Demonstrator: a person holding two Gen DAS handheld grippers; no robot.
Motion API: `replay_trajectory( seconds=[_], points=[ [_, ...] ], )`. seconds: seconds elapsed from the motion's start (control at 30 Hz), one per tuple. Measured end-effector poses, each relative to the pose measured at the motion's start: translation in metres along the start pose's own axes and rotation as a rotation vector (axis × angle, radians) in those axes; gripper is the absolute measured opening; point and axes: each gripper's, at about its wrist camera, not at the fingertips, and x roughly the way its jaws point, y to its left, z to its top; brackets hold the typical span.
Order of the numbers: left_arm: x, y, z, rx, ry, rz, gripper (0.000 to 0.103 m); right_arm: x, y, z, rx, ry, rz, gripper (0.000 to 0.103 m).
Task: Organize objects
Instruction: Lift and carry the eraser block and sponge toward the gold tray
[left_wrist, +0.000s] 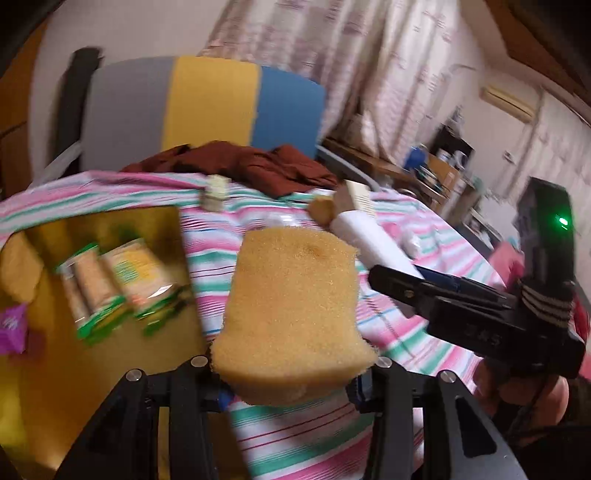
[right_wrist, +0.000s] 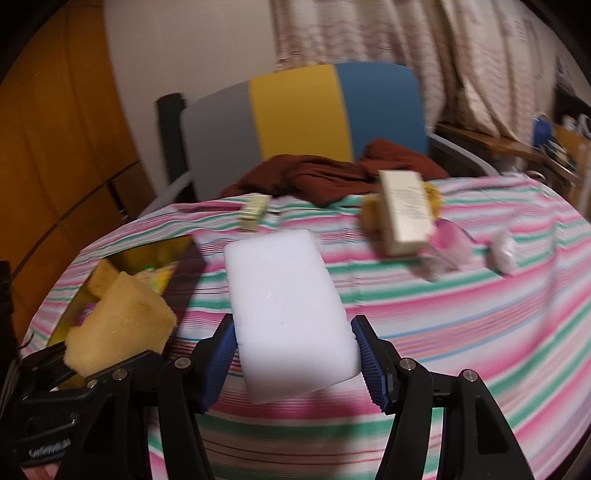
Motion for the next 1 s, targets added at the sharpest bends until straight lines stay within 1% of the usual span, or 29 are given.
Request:
replay_trajectory(
  seconds=[0.07, 0.2, 0.3, 0.37, 0.43, 0.63, 0.73, 0.8, 0.83, 0.87, 0.9, 0.93, 1.0],
  points=[
    [-0.008, 0.019, -0.002, -0.049, -0.001, 0.020, 0.046, 0.003, 0.020, 0.003, -0.033, 0.005, 0.032, 0.063],
    [-0.025, 0.064, -0.008, -0.146, -0.004, 0.084, 0.046, 0.009, 0.064, 0.008, -0.109, 0.020, 0.101, 0.063],
    [-0.033, 0.090, -0.015, -0.185, 0.004, 0.134, 0.046, 0.014, 0.097, 0.009, -0.167, 0.031, 0.152, 0.063],
    [-0.037, 0.105, -0.021, -0.207, 0.028, 0.162, 0.046, 0.020, 0.115, 0.008, -0.190, 0.049, 0.183, 0.063],
    [-0.038, 0.121, -0.027, -0.225, 0.079, 0.184, 0.046, 0.028, 0.133, 0.007, -0.205, 0.070, 0.213, 0.063],
    [-0.052, 0.156, -0.041, -0.278, 0.114, 0.255, 0.046, 0.049, 0.177, 0.003, -0.244, 0.148, 0.242, 0.063],
    [-0.056, 0.171, -0.045, -0.306, 0.134, 0.285, 0.046, 0.058, 0.195, -0.001, -0.262, 0.182, 0.255, 0.068],
    [-0.059, 0.179, -0.047, -0.330, 0.141, 0.314, 0.047, 0.067, 0.205, -0.005, -0.254, 0.224, 0.285, 0.069],
    [-0.062, 0.181, -0.048, -0.333, 0.136, 0.332, 0.049, 0.072, 0.207, -0.006, -0.251, 0.236, 0.291, 0.070],
    [-0.065, 0.183, -0.049, -0.334, 0.127, 0.348, 0.053, 0.073, 0.209, -0.009, -0.250, 0.241, 0.293, 0.073],
    [-0.069, 0.183, -0.049, -0.337, 0.110, 0.359, 0.055, 0.073, 0.210, -0.012, -0.252, 0.243, 0.299, 0.074],
    [-0.073, 0.183, -0.049, -0.340, 0.098, 0.358, 0.058, 0.071, 0.211, -0.015, -0.255, 0.243, 0.306, 0.075],
    [-0.079, 0.183, -0.048, -0.349, 0.067, 0.353, 0.068, 0.070, 0.209, -0.019, -0.260, 0.242, 0.311, 0.076]
  ],
)
